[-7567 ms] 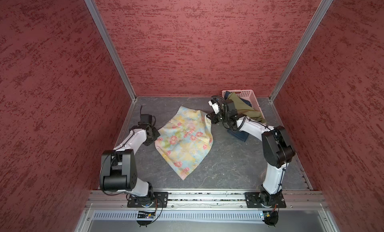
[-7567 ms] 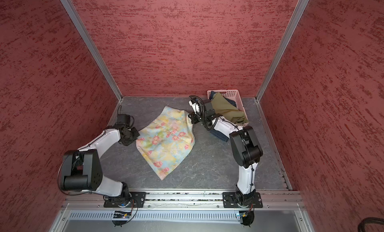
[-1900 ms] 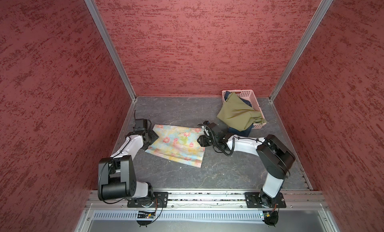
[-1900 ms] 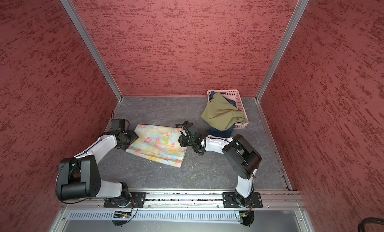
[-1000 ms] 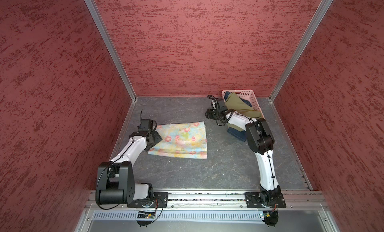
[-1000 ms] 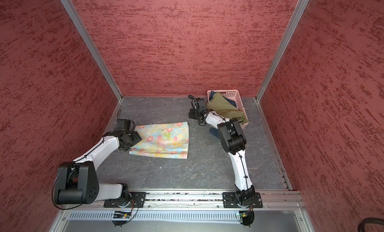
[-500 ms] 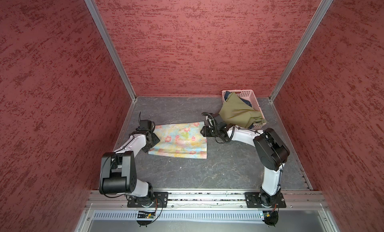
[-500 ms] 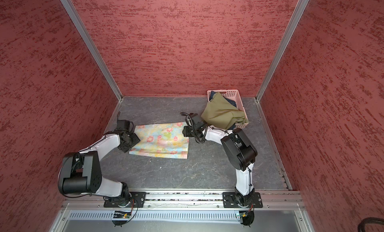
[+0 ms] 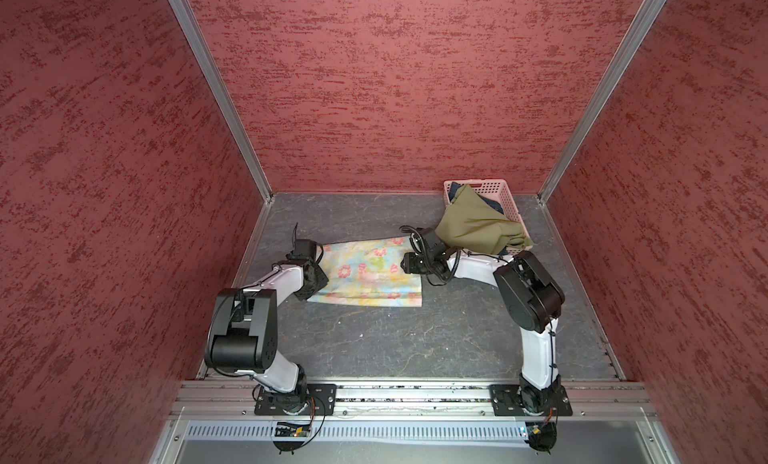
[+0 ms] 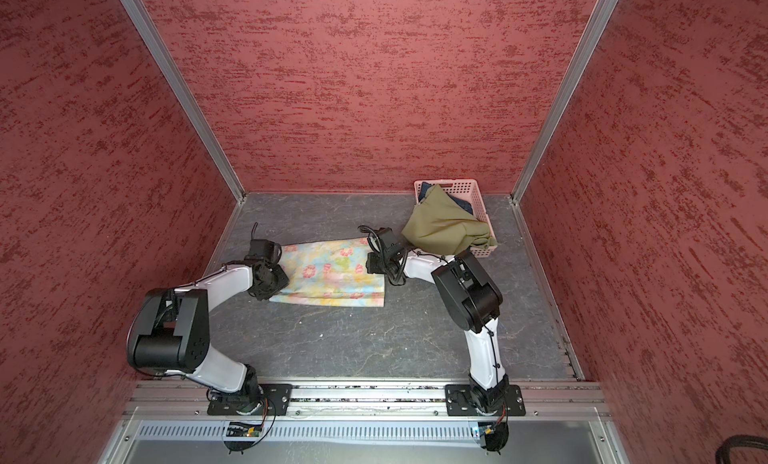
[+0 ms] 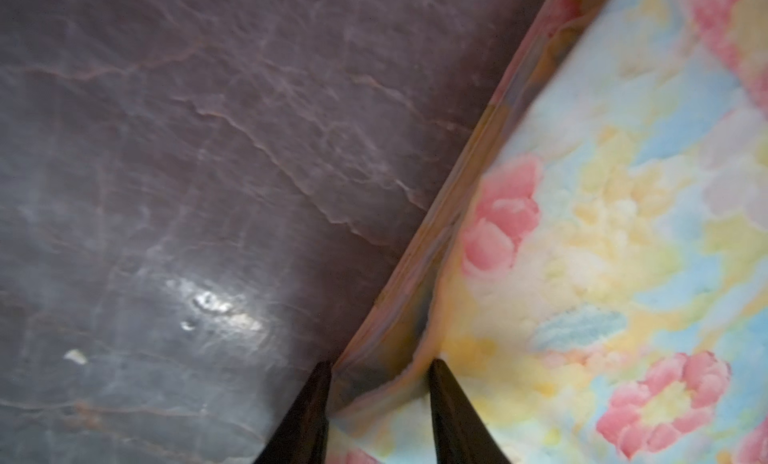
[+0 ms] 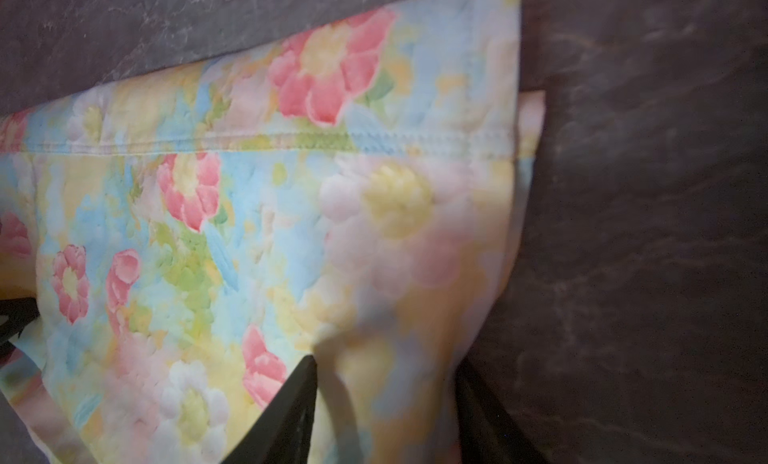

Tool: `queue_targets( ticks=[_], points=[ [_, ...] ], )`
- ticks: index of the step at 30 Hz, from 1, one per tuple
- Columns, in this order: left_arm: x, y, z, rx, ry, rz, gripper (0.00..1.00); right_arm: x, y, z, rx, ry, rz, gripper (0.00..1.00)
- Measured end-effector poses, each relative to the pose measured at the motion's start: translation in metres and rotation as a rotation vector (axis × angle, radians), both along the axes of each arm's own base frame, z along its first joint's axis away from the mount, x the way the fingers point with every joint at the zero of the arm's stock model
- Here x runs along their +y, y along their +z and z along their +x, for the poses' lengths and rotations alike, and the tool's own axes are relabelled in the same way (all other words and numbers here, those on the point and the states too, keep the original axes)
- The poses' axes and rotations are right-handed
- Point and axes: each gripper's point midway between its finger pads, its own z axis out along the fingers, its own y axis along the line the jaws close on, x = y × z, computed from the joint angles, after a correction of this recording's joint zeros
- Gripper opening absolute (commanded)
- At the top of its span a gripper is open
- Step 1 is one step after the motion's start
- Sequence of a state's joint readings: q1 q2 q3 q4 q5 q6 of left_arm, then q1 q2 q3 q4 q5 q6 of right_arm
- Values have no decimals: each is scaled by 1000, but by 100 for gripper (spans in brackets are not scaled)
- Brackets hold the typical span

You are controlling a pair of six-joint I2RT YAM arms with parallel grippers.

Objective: Fold and stack the skirts

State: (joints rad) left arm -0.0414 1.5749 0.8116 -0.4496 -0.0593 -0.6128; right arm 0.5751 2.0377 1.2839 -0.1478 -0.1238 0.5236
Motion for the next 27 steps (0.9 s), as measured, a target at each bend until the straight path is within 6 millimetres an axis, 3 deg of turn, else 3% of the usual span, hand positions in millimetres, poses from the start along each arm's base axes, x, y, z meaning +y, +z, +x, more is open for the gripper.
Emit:
queue_targets(
  ticks=[8, 14, 18, 22, 24, 27],
  points=[
    [-39, 3, 17, -13, -71, -40, 48, -47, 5, 60, -34, -90, -41, 55],
    [-47, 11, 11, -4, -86, -73, 66, -72, 46, 90, -141, -103, -65, 60],
    [-45, 40, 8, -70, -88, -88, 76, -73, 85, 76, -213, -85, -43, 61],
    [-36, 66, 7, -141, -79, -102, 78, -72, 118, 44, -267, -66, 2, 61],
    [-31, 67, 2, -144, -69, -114, 77, -72, 122, 28, -269, -58, 23, 61],
    [-24, 55, -8, -110, -56, -132, 74, -71, 113, 9, -242, -53, 35, 61]
  ],
)
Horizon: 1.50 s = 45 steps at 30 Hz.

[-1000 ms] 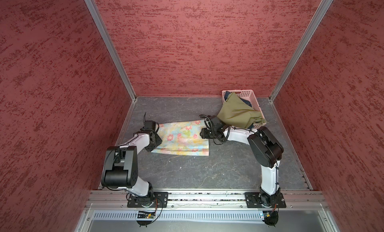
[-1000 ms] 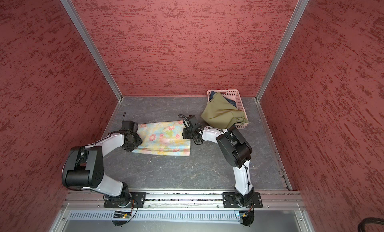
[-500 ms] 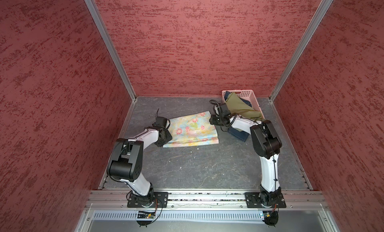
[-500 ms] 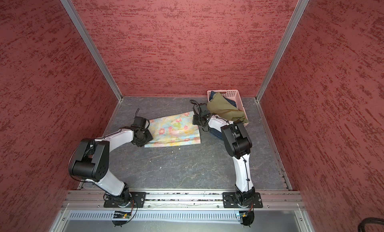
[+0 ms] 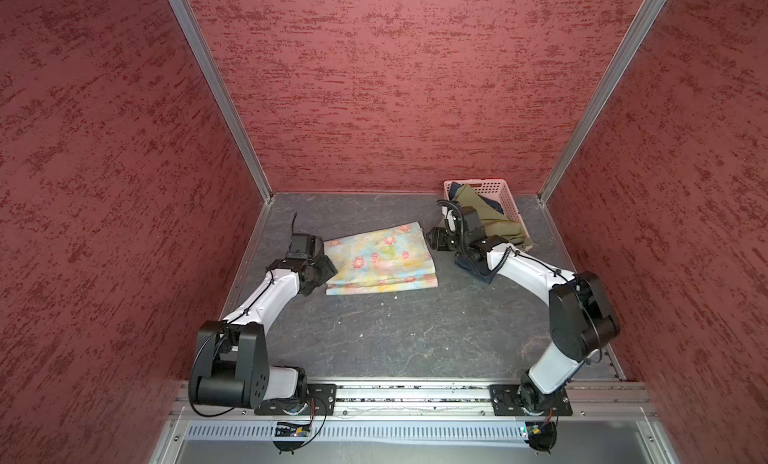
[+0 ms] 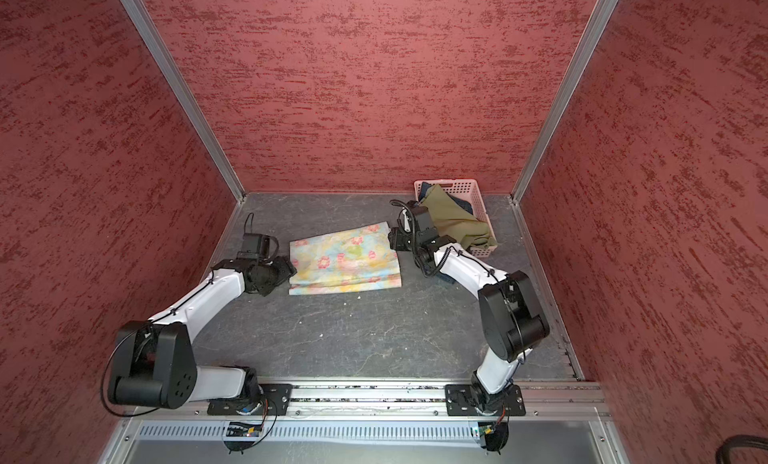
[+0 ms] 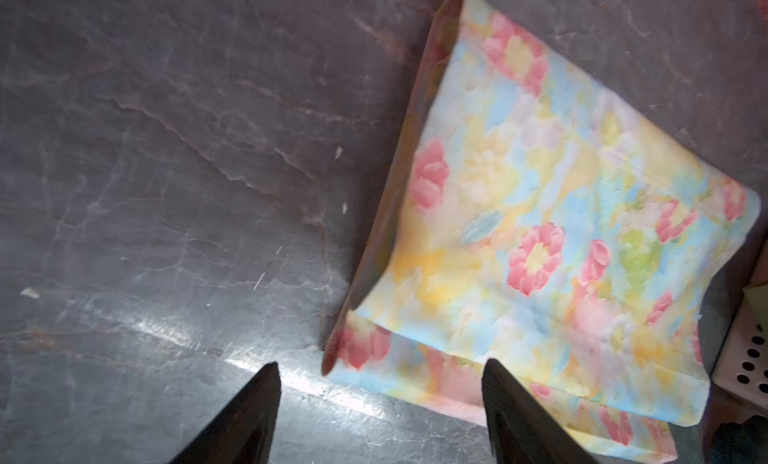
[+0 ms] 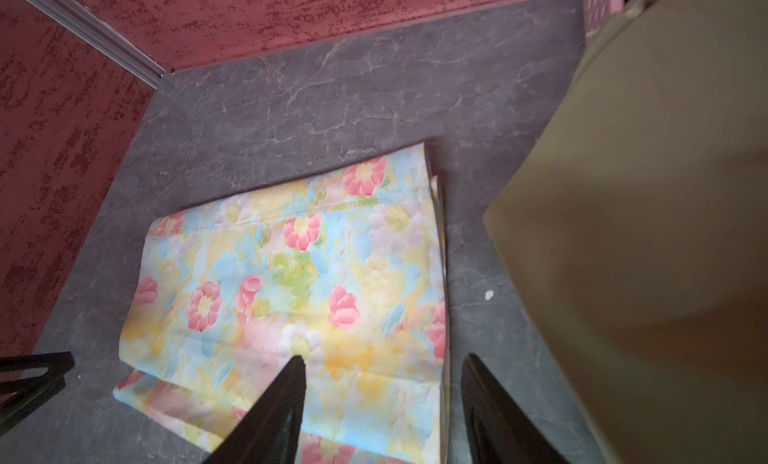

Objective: Fold and stack the skirts

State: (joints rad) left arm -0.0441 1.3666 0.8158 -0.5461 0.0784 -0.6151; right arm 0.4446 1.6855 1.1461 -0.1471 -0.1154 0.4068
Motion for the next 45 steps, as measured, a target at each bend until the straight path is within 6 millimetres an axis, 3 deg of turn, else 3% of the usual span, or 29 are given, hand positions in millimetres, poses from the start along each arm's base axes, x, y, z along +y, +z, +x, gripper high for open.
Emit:
queue_targets(
  ticks=[5, 10, 21, 25, 35, 45],
  points=[
    [3, -18, -11, 44, 8, -48, 69, -4, -44, -28, 117, -2, -14, 60],
    [-1, -23, -2, 24, 3, -98, 64, -4, -64, -37, 174, -7, -8, 59],
    [-3, -37, 24, 15, -22, -104, 31, -2, -78, -36, 201, -12, -6, 59],
    [-2, -37, 29, -1, -24, -98, 28, -2, -79, -36, 204, -12, -7, 59],
    [-3, -37, 39, -20, -49, -93, 4, -3, -81, -36, 204, -18, -14, 59],
    [-5, -36, 42, -34, -55, -102, 0, -4, -92, -35, 214, -16, -33, 51]
  ],
)
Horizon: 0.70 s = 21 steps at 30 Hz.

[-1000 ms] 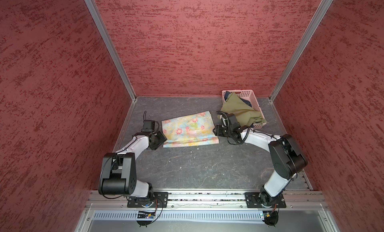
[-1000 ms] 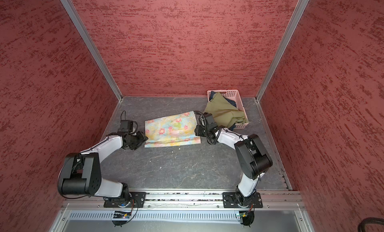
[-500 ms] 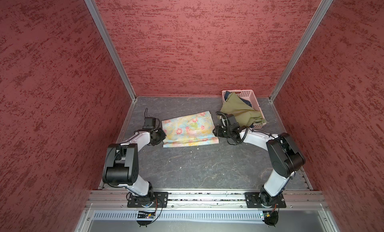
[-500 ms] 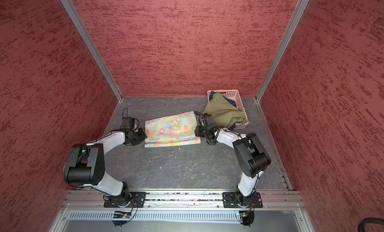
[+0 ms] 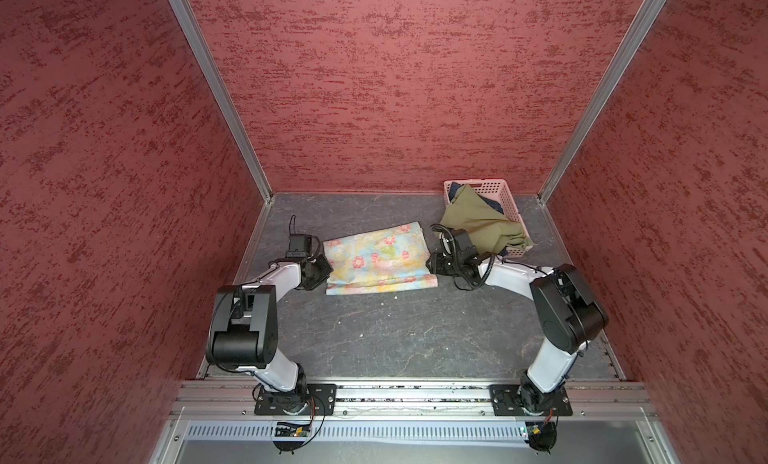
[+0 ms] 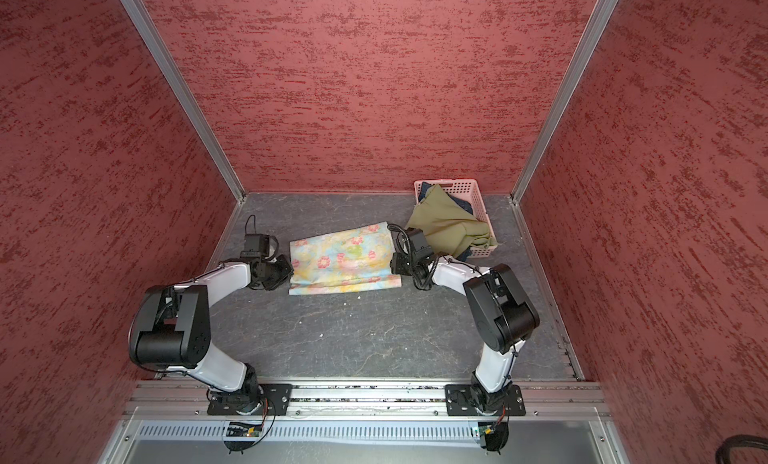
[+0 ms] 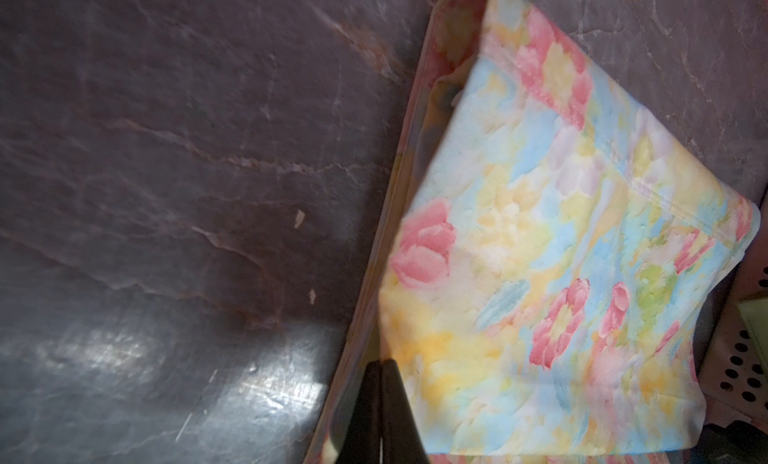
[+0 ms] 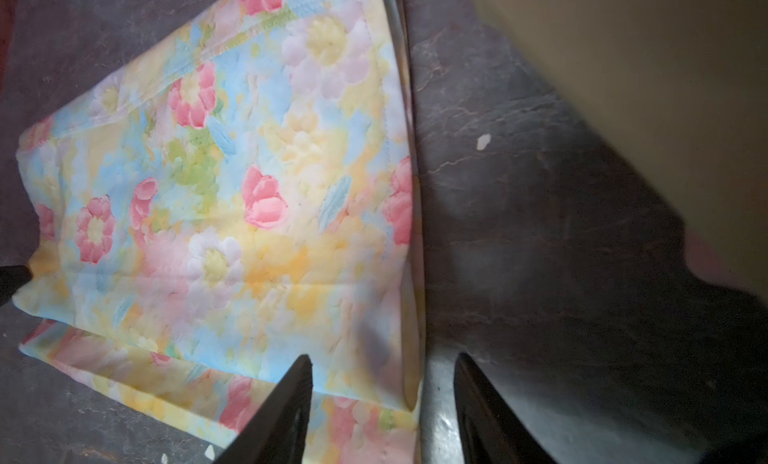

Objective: Fold and stack the skirts

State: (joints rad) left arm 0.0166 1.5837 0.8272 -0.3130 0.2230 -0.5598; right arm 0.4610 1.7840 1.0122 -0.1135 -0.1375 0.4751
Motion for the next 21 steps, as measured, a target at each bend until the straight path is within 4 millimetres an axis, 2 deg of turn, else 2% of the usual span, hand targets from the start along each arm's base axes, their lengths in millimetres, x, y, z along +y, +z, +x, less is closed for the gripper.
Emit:
queue_targets(
  ticks=[5, 12, 21],
  points=[
    [-1, 0, 0, 0, -3, -4, 0, 2, -12, -1, 20, 15, -8, 42],
    [-3, 0, 0, 0, -9, -4, 0, 10, -4, 4, -12, 34, 36, 28],
    [-5, 0, -1, 0, -13, -4, 0, 18, 1, 5, -11, 40, 91, 21]
  ],
)
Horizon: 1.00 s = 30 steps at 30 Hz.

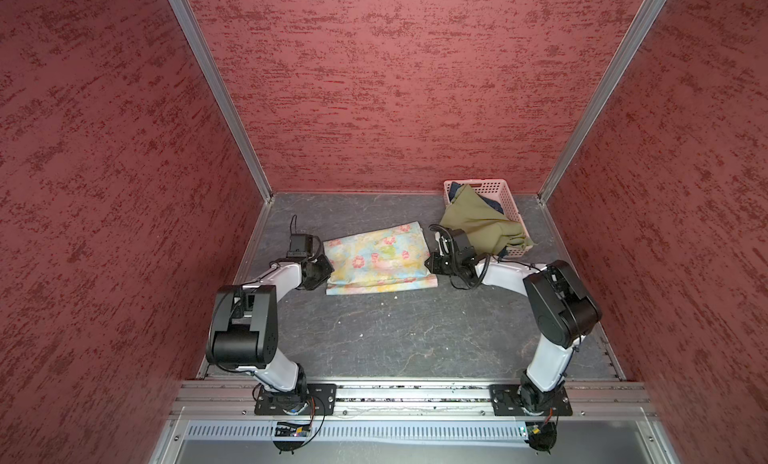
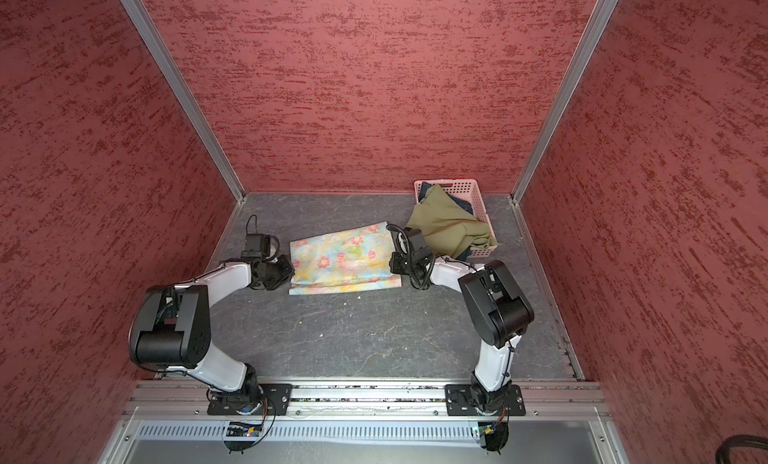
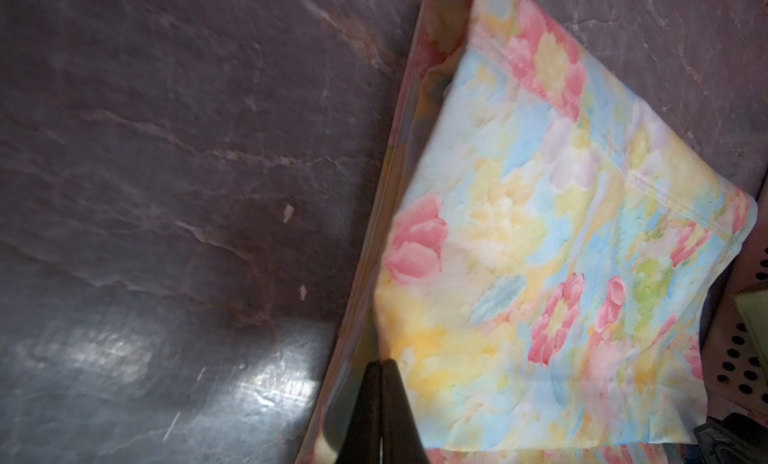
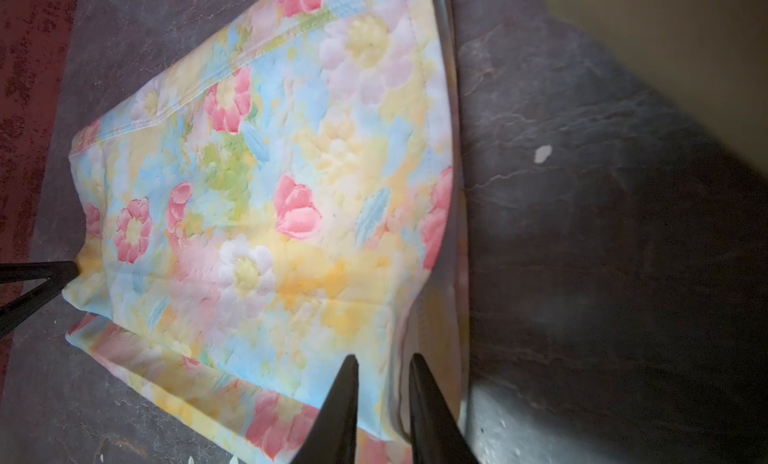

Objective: Fold and stack the skirts

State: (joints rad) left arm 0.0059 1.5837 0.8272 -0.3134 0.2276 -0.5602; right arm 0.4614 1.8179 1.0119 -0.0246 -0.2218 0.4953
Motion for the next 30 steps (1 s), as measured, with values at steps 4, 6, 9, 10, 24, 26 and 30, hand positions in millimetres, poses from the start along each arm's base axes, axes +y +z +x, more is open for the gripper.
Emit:
queue_targets(
  ticks=[4, 6, 9, 10, 24, 26, 30],
  points=[
    [-1, 0, 0, 0, -2, 0, 0, 0, -1, 0, 2, -2, 0, 12],
    [-1, 0, 0, 0, -2, 0, 0, 0, 0, 0, 2, -4, 0, 4],
    [0, 0, 0, 0, -1, 0, 0, -1, -1, 0, 1, -6, -3, 0],
    [0, 0, 0, 0, -1, 0, 0, -1, -1, 0, 1, -6, -6, 0],
    [1, 52, 33, -103, 3, 5, 0, 0, 44, 36, -106, -21, -28, 0],
    [3, 58, 31, -109, 5, 8, 0, -4, 52, 41, -124, -28, -35, 0],
    [6, 71, 27, -130, 8, 15, 0, -10, 66, 43, -146, -35, -42, 0]
  ],
)
